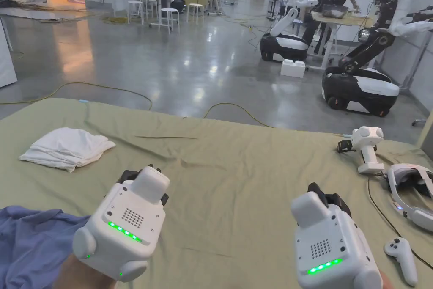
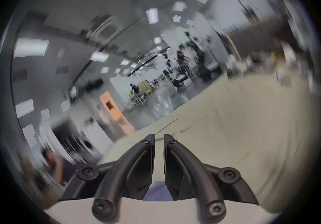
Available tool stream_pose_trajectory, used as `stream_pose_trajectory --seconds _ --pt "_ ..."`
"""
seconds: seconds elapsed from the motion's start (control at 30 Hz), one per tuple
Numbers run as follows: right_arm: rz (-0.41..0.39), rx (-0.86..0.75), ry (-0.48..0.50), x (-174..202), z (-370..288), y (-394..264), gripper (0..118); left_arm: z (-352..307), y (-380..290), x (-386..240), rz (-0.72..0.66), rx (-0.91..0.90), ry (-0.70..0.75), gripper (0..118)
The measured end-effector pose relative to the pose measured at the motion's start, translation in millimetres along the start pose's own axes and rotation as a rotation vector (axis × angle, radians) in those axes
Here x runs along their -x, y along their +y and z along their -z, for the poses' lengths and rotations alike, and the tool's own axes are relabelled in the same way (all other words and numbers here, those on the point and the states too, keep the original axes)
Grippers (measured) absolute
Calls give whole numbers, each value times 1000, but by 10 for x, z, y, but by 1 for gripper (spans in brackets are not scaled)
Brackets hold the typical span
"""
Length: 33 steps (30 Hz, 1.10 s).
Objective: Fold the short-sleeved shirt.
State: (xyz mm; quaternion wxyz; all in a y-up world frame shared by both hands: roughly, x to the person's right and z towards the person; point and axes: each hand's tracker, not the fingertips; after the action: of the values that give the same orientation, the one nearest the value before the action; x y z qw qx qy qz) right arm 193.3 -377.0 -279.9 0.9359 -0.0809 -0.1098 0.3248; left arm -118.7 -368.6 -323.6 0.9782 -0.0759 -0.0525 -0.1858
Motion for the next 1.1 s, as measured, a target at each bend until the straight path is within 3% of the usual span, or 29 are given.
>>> stream_pose_trajectory --seconds 0.13,0.23,0.3,0.5,0.63,1.03,1.1 --pt "491 68 52 -172 24 1 0 -158 20 102 -484 -29 -72 12" --pt "735 117 34 -258 38 -58 0 -99 -34 193 -736 -26 -52 12" --pt "813 132 10 -281 32 -58 0 -96 -24 220 -765 -16 -15 12" --pt "689 108 21 -262 19 -1 0 -220 159 184 -502 -25 -50 12" --pt "674 105 29 -244 -3 36 0 -188 121 346 -439 67 -72 12" --pt "600 164 138 117 111 43 0 -477 -1009 1708 -586 524 63 12" --pt "586 175 153 191 135 41 0 -534 -1228 1939 -591 602 106 23"
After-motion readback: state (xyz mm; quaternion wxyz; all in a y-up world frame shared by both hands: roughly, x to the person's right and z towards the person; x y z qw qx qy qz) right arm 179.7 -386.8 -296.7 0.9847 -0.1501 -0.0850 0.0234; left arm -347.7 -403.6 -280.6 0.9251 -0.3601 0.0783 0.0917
